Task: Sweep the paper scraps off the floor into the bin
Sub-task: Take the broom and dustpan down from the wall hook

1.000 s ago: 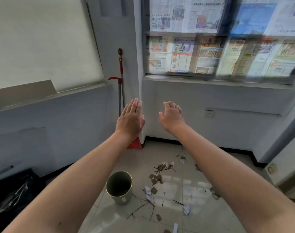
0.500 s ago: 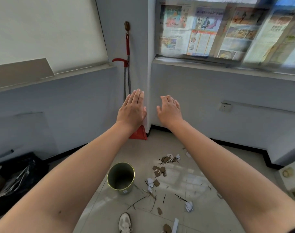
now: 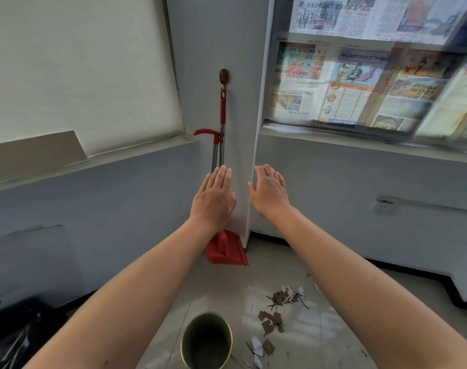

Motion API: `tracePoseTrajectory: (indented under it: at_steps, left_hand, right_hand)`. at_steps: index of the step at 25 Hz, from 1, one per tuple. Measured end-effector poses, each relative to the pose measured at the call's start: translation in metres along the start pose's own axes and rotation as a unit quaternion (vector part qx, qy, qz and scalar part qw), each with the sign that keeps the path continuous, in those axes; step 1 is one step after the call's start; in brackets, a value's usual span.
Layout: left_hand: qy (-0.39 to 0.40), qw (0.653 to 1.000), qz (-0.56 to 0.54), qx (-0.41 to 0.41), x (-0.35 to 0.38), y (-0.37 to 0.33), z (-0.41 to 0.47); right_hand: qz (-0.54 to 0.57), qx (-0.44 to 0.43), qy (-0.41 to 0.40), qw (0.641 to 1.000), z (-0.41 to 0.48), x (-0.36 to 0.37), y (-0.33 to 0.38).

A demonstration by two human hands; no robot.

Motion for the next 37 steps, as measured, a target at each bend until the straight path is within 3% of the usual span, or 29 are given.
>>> tracePoseTrajectory:
  at_steps: [9,19,25,31,34,37]
  left_hand:
    - [0.016,0.998,0.063,0.007,0.032,0.057,0.108]
    - [0.034,0.993,0.096,-0.062,0.070,0.132,0.295]
    - [0.078,0.972,0.153,-0.160,0.107,0.190,0.367]
    - [0.159,0.953,0.199,-0.163,0.149,0.238,0.391]
    - [0.152,0.950,0.221,-0.162,0.159,0.241,0.392]
    - [0.159,0.951,0.163,-0.209,0.146,0.241,0.400]
  right_hand:
    - [0.012,-0.007,0.013,1.000,0.128,0.037,-0.005]
    - [0.138,-0.019,0.089,0.986,0.323,0.097,-0.018]
    - [0.233,-0.031,0.177,0.956,0.401,0.138,-0.003]
    - [0.275,0.022,0.188,0.943,0.446,0.186,0.021]
    - [0.354,0.075,0.201,0.910,0.450,0.201,0.026]
    - [0.439,0.105,0.184,0.873,0.457,0.198,0.030]
Point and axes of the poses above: each hand's wrist, its own z-axis towards the middle knuckle, its own x-axis out of the palm, y = z × x, the point moved 4 cm from there along z, towards the middle knuckle, and after that the axes turned 14 degrees about -z, right-handed, at the moved point
